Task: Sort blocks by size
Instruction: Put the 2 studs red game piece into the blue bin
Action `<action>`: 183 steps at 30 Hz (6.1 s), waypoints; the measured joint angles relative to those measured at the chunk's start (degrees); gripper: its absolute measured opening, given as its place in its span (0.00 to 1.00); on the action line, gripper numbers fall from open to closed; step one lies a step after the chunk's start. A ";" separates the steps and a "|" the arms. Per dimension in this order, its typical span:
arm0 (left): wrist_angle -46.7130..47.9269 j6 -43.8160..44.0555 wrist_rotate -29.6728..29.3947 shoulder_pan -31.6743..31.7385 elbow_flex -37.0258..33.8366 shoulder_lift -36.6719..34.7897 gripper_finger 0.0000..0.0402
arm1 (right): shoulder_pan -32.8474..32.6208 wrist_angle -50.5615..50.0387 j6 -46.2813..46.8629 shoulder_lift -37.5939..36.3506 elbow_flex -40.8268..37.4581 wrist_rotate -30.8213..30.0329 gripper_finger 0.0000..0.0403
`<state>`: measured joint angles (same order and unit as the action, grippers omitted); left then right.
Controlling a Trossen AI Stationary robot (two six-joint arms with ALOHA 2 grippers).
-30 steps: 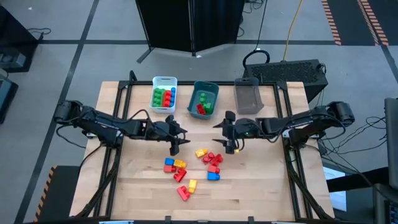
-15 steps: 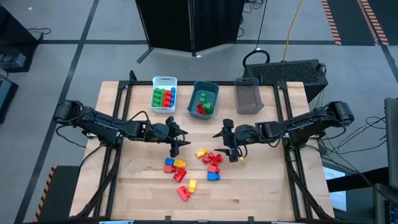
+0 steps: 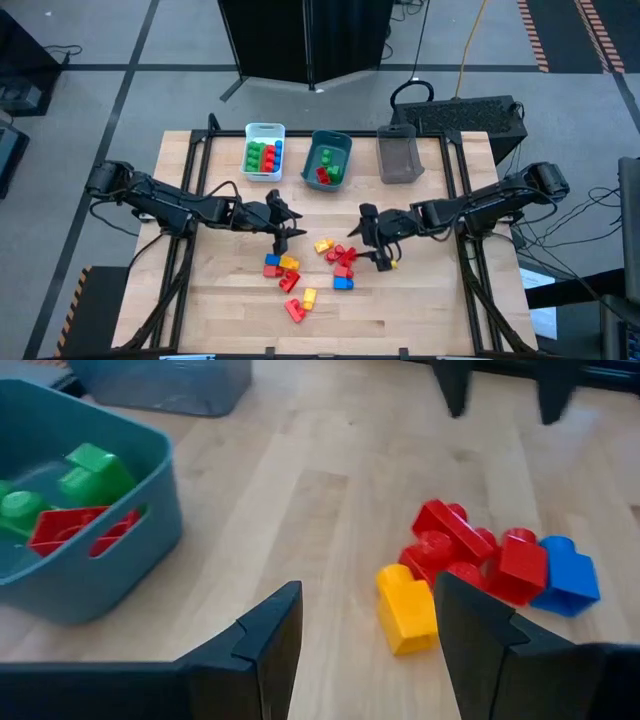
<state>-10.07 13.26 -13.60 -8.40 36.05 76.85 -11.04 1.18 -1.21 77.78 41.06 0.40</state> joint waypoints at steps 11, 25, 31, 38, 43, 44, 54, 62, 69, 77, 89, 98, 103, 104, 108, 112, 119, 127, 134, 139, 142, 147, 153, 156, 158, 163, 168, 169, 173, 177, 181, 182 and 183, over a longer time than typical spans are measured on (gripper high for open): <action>-0.30 0.15 -3.29 0.00 0.00 0.01 0.45 | -1.07 -2.03 -4.15 4.55 0.04 0.09 0.63; -0.17 -0.05 -4.29 0.00 0.00 0.01 0.45 | -0.64 -3.30 -9.39 17.18 5.61 2.98 0.64; 0.01 -0.03 -4.29 0.00 0.00 0.19 0.45 | -0.66 -5.17 -9.60 21.25 5.60 3.00 0.64; -1.23 -0.03 -4.29 0.00 -0.03 3.24 0.45 | -0.58 -4.97 -8.42 22.43 5.70 3.13 0.61; -3.99 -0.07 -4.29 0.02 -0.08 6.08 0.45 | -0.62 -5.60 -8.44 22.08 5.70 3.26 0.48; -4.66 -0.07 -4.28 0.02 -0.09 6.57 0.45 | -0.64 -5.66 -8.44 22.08 5.70 3.35 0.45; -5.38 -0.54 -4.27 0.02 -0.07 7.16 0.45 | 1.03 -6.66 -8.09 19.23 6.20 1.50 0.40; -4.40 -0.47 -4.27 0.02 -0.07 7.16 0.45 | 6.87 -6.02 -10.93 14.72 9.75 2.03 0.39; -3.04 -0.44 -4.25 0.02 -0.02 7.14 0.45 | 14.95 -5.61 -15.67 14.51 15.15 2.16 0.41; -2.80 -0.51 -4.24 0.02 -0.02 7.14 0.45 | 25.62 0.16 -13.56 14.74 19.53 2.80 0.40; -2.82 -0.50 -4.24 0.02 -0.02 7.14 0.45 | 36.66 1.04 -5.77 22.41 21.35 8.94 0.42; -2.89 -0.45 -4.24 0.02 -0.02 7.14 0.45 | 38.85 3.60 -2.52 23.26 21.35 6.84 0.48; -2.89 -0.04 -4.23 0.02 -0.02 7.14 0.45 | 38.86 4.61 -2.49 23.26 21.35 7.08 0.57; -2.89 -0.03 -4.19 0.02 -0.02 7.14 0.45 | 38.86 4.57 -2.43 23.26 21.35 7.08 0.59; -2.91 0.01 -3.25 0.02 -0.02 7.14 0.45 | 38.29 1.94 -1.57 22.48 21.35 7.90 0.64; -2.91 -0.03 -3.09 0.02 -0.02 7.14 0.45 | 35.16 -2.64 -5.49 20.23 21.35 9.61 0.63; -2.47 1.10 -3.02 -0.10 -0.02 7.14 0.45 | 27.17 -10.30 -8.86 17.33 21.40 13.80 0.58; -0.50 4.37 -2.98 -0.37 -0.02 7.14 0.45 | 17.31 -13.56 -11.10 17.33 21.39 14.93 0.58; -0.39 4.43 -3.00 -0.37 -0.01 7.14 0.45 | 10.63 -12.02 -15.34 18.99 21.39 14.97 0.58; -0.43 4.41 -3.02 -0.37 -0.02 7.14 0.45 | 8.30 -9.11 -17.89 23.94 21.33 14.97 0.58; -0.05 4.33 -3.02 -0.37 0.00 7.14 0.45 | 7.91 -7.79 -19.01 26.18 21.38 14.95 0.58; 0.07 3.95 -3.04 -0.37 0.00 7.14 0.45 | 7.91 -9.34 -19.48 29.28 21.35 14.95 0.58; 0.28 3.95 -3.06 -0.37 0.00 7.14 0.45 | 7.77 -11.45 -19.28 31.20 21.37 14.95 0.58; 0.28 3.95 -3.06 -0.37 0.00 7.14 0.45 | 7.54 -13.28 -19.43 31.31 21.27 14.67 0.58; 0.29 3.95 -3.06 -0.37 0.00 7.14 0.45 | 7.54 -13.44 -19.36 31.06 21.38 14.67 0.57; 0.28 4.01 -3.09 -0.37 0.00 7.14 0.45 | 7.56 -13.00 -19.26 31.16 21.35 14.49 0.52; 0.29 4.04 -3.09 -0.37 0.00 7.14 0.45 | 7.71 -13.30 -18.95 31.15 21.35 14.47 0.43; 0.28 4.04 -3.09 -0.37 0.00 7.14 0.45 | 7.71 -13.31 -18.96 31.15 21.35 14.47 0.41; 0.28 4.08 -3.11 -0.37 0.00 7.14 0.45 | 7.71 -13.38 -18.96 31.15 21.35 14.47 0.31; 0.28 4.23 -3.11 -0.37 0.00 7.14 0.45 | 7.89 -13.34 -18.97 31.15 21.35 14.51 0.27; 0.30 4.21 -3.11 -0.37 0.00 7.14 0.45 | 9.27 -13.88 -18.99 30.50 21.34 14.30 0.30; 0.30 4.22 -3.10 -0.37 0.00 7.14 0.45 | 9.78 -13.77 -18.99 30.03 21.33 14.30 0.30; 0.30 4.21 -3.11 -0.37 0.00 7.14 0.45 | 10.37 -13.86 -19.09 29.35 21.33 14.29 0.30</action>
<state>-9.77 17.47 -16.71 -8.78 36.05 83.99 -0.67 -12.68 -20.30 107.13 62.39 14.69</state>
